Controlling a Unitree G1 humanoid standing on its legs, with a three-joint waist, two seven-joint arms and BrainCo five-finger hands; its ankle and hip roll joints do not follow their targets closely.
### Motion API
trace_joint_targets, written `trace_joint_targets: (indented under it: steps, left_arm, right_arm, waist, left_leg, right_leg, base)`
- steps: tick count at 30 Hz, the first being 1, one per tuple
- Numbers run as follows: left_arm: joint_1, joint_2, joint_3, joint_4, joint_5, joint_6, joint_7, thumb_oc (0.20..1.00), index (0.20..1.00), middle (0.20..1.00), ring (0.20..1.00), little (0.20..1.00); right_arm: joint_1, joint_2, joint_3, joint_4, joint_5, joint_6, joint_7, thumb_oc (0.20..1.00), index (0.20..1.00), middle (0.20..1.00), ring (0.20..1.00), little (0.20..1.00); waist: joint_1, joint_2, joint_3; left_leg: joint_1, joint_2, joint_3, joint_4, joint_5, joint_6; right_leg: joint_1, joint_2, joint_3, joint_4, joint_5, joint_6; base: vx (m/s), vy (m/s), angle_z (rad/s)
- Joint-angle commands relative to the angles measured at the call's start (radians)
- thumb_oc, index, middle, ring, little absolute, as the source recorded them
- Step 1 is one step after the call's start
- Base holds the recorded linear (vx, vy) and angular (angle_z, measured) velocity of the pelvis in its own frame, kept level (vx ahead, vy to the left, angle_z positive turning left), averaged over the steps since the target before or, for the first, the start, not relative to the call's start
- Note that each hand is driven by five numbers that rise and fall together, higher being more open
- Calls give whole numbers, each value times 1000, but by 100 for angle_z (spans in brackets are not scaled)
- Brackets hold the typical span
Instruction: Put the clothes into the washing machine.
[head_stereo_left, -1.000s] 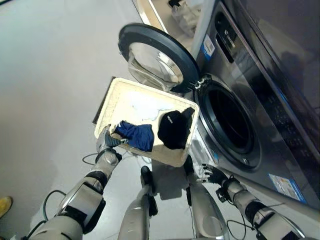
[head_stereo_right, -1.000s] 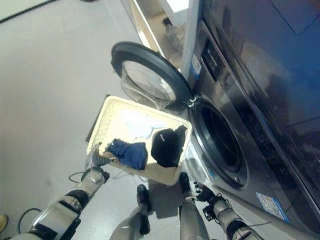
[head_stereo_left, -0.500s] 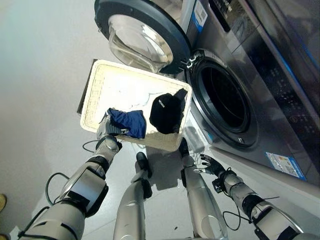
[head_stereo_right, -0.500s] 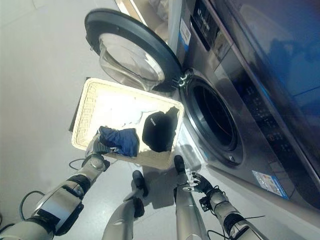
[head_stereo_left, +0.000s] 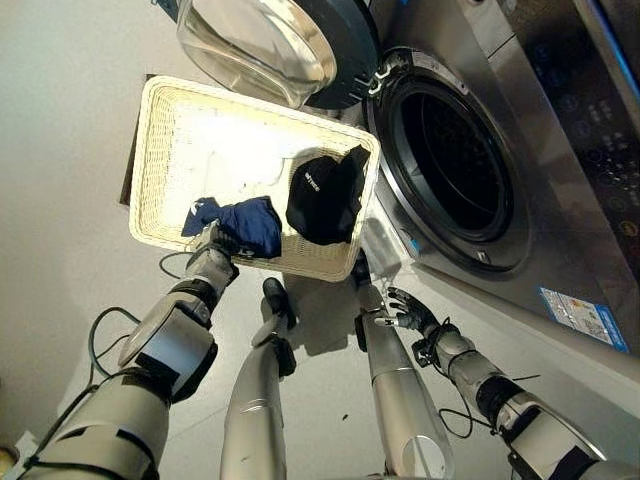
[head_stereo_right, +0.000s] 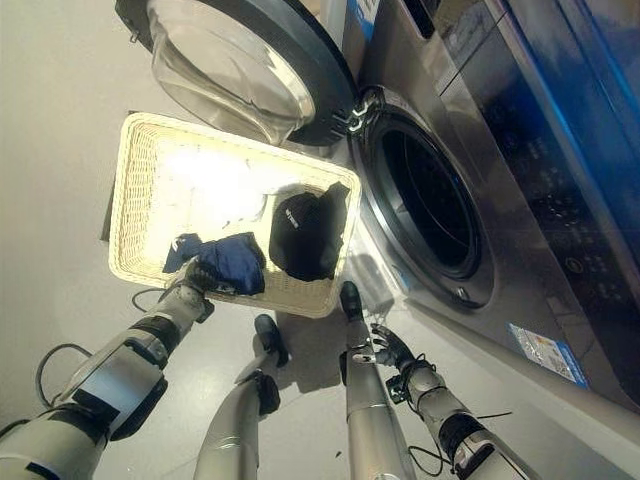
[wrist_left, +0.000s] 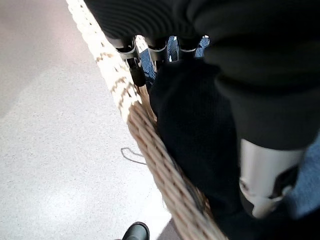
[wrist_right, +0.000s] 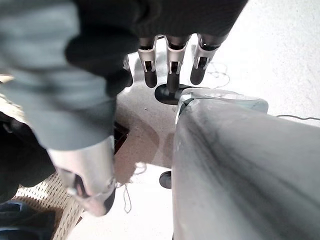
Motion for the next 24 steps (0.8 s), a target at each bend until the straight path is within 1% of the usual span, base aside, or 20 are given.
trace_joint_targets:
  steps: [1,2,3,4,5,6,7,8,10,13,14,15,17,18,19,20,21,22,23,24]
  left_arm:
    - [9,-5,-5,39,-51,-22,-99,1000,1000,1000,1000,1000]
    - [5,-10,-9,35,-40,-33,-107,774,774,774,774,774]
    - [0,-17,-20,30,-29,-36,-115,592,592,592,592,592]
    - [-4,-23,-31,26,-11,-36,-117,498,498,498,498,498]
    - [-7,-26,-41,21,9,-35,-116,432,432,432,432,432]
    - [-10,-28,-50,17,21,-31,-115,325,325,325,325,325]
    - [-10,-28,-50,17,21,-31,-115,325,325,325,325,325]
    - [-21,-35,-79,9,59,-22,-113,200,200,200,200,200]
    - [-21,-35,-79,9,59,-22,-113,200,200,200,200,200]
    - [-33,-43,-111,-1,50,-19,-90,200,200,200,200,200]
    - [-40,-50,-111,-9,-25,-63,-32,200,200,200,200,200]
    - [-37,-59,-64,-15,-170,-158,18,200,200,200,200,200]
    - [-24,-69,-19,-31,-274,-226,48,200,200,200,200,200]
    - [-20,-71,-10,-36,-285,-235,50,200,200,200,200,200]
    - [-1,-82,26,-57,-383,-287,45,200,200,200,200,200]
    - [7,-87,41,-66,-404,-299,52,200,200,200,200,200]
    - [28,-102,73,-85,-469,-344,59,200,200,200,200,200]
    - [45,-114,94,-98,-513,-370,68,200,200,200,200,200]
    - [54,-119,105,-105,-524,-376,67,200,200,200,200,200]
    - [79,-133,129,-124,-559,-406,79,200,200,200,200,200]
  right_arm:
    - [-8,-1,46,-53,47,-25,-13,1000,1000,1000,1000,1000]
    - [-8,-2,49,-57,46,-24,-15,1000,1000,1000,1000,1000]
    - [-9,-2,50,-57,42,-27,-17,1000,1000,1000,1000,1000]
    - [-11,-3,50,-59,44,-28,-14,1000,1000,1000,1000,1000]
    - [-12,-4,49,-62,48,-29,-11,1000,1000,1000,1000,1000]
    - [-13,-5,48,-65,50,-29,-9,1000,1000,1000,1000,1000]
    - [-13,-5,48,-65,50,-29,-9,1000,1000,1000,1000,1000]
    - [-21,-5,54,-72,58,-29,-7,1000,1000,1000,1000,1000]
    - [-21,-5,54,-72,58,-29,-7,1000,1000,1000,1000,1000]
    - [-28,-4,61,-71,73,-36,2,1000,1000,1000,1000,1000]
    - [-33,-1,65,-72,77,-44,8,1000,1000,1000,1000,1000]
    - [-30,11,68,-74,81,-51,-7,1000,1000,1000,1000,1000]
    - [-28,20,65,-75,90,-49,-22,1000,1000,1000,1000,1000]
    - [-27,22,64,-77,92,-48,-26,1000,1000,1000,1000,1000]
    - [-21,30,59,-80,94,-45,-39,1000,1000,1000,1000,1000]
    - [-20,32,57,-81,98,-45,-43,1000,1000,1000,1000,1000]
    - [-17,39,51,-80,102,-48,-55,1000,1000,1000,1000,1000]
    - [-14,43,47,-78,107,-53,-63,1000,1000,1000,1000,1000]
    - [-12,44,43,-76,111,-56,-65,1000,1000,1000,1000,1000]
    - [-7,49,31,-71,121,-68,-72,1000,1000,1000,1000,1000]
  waist:
    - [-31,-67,0]
    - [-31,-69,0]
    - [-32,-70,0]
    - [-32,-71,0]
    - [-32,-72,0]
    - [-33,-73,0]
    - [-33,-73,0]
    - [-34,-78,0]
    - [-34,-78,0]
    - [-33,-85,0]
    - [-30,-90,0]
    - [-19,-90,0]
    - [-5,-86,0]
    - [-2,-85,0]
    - [11,-80,0]
    - [16,-78,0]
    - [29,-71,0]
    - [38,-66,0]
    - [42,-63,0]
    - [54,-56,0]
  left_leg:
    - [-61,-104,6,132,-105,18]
    - [-67,-104,4,126,-100,16]
    - [-72,-104,2,118,-94,15]
    - [-74,-105,0,112,-90,15]
    - [-76,-106,-3,108,-88,14]
    - [-78,-107,-4,104,-87,14]
    - [-78,-107,-4,104,-87,14]
    - [-81,-108,-8,93,-82,13]
    - [-81,-108,-8,93,-82,13]
    - [-81,-107,-14,81,-75,9]
    - [-71,-105,-21,58,-63,2]
    - [-57,-100,-33,28,-41,-8]
    - [-48,-97,-49,9,-24,-15]
    - [-46,-96,-52,5,-20,-17]
    - [-36,-92,-66,-12,-5,-21]
    - [-33,-91,-71,-19,0,-22]
    - [-23,-87,-81,-35,13,-25]
    - [-17,-84,-89,-44,21,-28]
    - [-13,-84,-94,-47,24,-29]
    - [-3,-82,-108,-58,31,-33]
  right_leg:
    - [-37,72,-44,-43,47,-14]
    - [-43,75,-45,-42,47,-14]
    - [-50,77,-46,-44,49,-14]
    - [-53,79,-46,-46,51,-14]
    - [-57,81,-46,-47,53,-14]
    - [-60,83,-47,-48,53,-14]
    - [-60,83,-47,-48,53,-14]
    - [-66,86,-49,-54,58,-14]
    - [-66,86,-49,-54,58,-14]
    - [-65,89,-54,-63,61,-15]
    - [-58,92,-61,-73,62,-17]
    - [-44,95,-72,-83,59,-20]
    - [-33,95,-82,-84,54,-24]
    - [-31,96,-84,-83,52,-25]
    - [-20,98,-93,-77,44,-28]
    - [-17,99,-96,-74,40,-29]
    - [-7,100,-106,-65,29,-31]
    - [0,101,-113,-56,19,-33]
    - [4,101,-116,-53,14,-34]
    - [15,103,-123,-42,2,-36]
  base:
    - [-12,-39,-4]
    - [-11,-48,-4]
    - [-4,-38,-2]
    - [-1,-33,1]
    - [0,0,0]
    - [0,0,0]
    - [-13,-40,0]
    - [-11,-31,0]
    - [-12,-42,0]
    - [-15,-63,0]
    - [-53,-193,0]
    - [-65,-230,0]
    - [-48,-166,6]
    - [-45,-165,17]
    - [-36,-129,15]
    - [-57,-184,21]
    - [-52,-141,18]
    - [-49,-137,21]
    - [-39,-128,16]
    - [-28,-119,21]
